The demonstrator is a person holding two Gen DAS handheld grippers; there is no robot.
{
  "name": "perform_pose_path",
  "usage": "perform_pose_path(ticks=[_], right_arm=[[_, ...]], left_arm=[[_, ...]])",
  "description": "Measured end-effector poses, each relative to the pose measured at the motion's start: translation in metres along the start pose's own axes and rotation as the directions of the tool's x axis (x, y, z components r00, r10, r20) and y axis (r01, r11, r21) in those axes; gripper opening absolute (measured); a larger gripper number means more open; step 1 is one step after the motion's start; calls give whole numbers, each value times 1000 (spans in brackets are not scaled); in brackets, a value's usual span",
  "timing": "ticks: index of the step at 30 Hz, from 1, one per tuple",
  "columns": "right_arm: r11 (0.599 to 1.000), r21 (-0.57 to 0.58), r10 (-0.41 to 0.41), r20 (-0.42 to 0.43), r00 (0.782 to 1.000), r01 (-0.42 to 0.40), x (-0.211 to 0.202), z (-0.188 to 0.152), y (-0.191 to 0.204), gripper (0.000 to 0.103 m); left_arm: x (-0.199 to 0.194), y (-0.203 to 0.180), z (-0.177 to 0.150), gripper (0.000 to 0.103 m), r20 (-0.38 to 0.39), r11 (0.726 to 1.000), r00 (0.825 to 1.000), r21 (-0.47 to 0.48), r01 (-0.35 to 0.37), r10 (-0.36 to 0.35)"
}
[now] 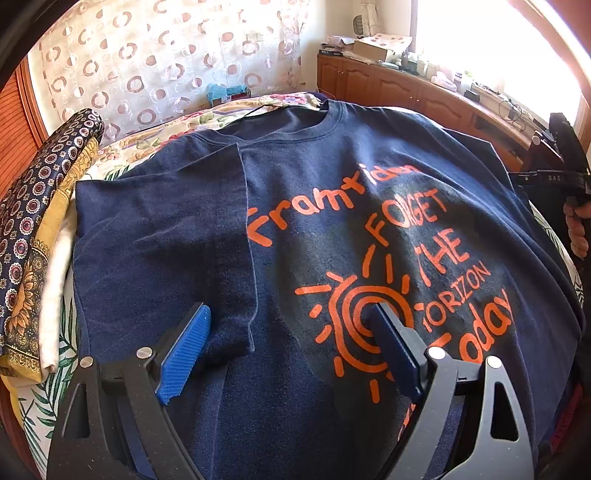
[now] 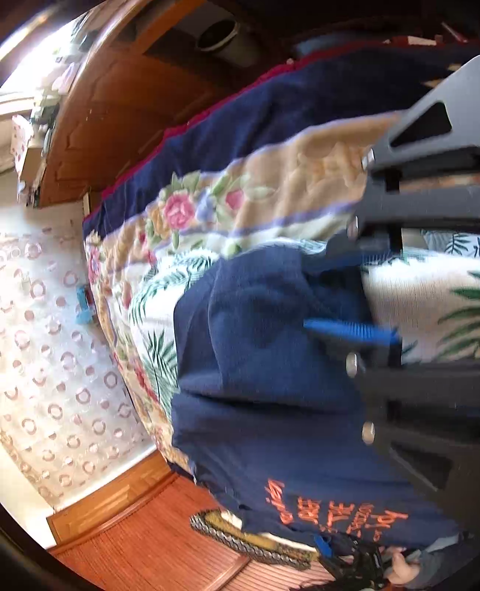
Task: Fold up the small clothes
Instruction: 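Move the right gripper to the other sleeve and close on it, then fold the held sleeve over the shirt body and open the right gripper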
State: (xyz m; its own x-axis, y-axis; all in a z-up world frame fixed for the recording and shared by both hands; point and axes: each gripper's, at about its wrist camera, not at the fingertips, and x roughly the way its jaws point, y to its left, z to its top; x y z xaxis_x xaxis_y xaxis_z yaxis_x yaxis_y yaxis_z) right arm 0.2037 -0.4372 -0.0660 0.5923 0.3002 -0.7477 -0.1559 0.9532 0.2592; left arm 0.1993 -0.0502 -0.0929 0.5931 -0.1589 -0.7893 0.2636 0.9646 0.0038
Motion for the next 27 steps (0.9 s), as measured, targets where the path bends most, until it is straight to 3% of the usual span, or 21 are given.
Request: perform_pose_path(ticks=[4,7,11,19,27], right_arm=[[988,-105,-109,36,993,112,-5,-1,18,3],[973,-154,-156,105,982,171,-17,0,32,2],[958,-215,-148,196,969,189,-37,4,56,2],[924,-367,-20,242,970,111,-51,2,120,2],[883,-468,92,124,988,-23,-17,-18,156,2]], left_arm=[[3,5,1,97,-14,999,1000,-30,-20,20],[2,6,0,98,-15,999,1000,-31,-23,23],[4,7,1,101,-20,999,999,-38,-30,29],[4,8,1,102,-22,998,999,-49,-34,33],[4,8,1,103,-22,998,999,-49,-34,33]])
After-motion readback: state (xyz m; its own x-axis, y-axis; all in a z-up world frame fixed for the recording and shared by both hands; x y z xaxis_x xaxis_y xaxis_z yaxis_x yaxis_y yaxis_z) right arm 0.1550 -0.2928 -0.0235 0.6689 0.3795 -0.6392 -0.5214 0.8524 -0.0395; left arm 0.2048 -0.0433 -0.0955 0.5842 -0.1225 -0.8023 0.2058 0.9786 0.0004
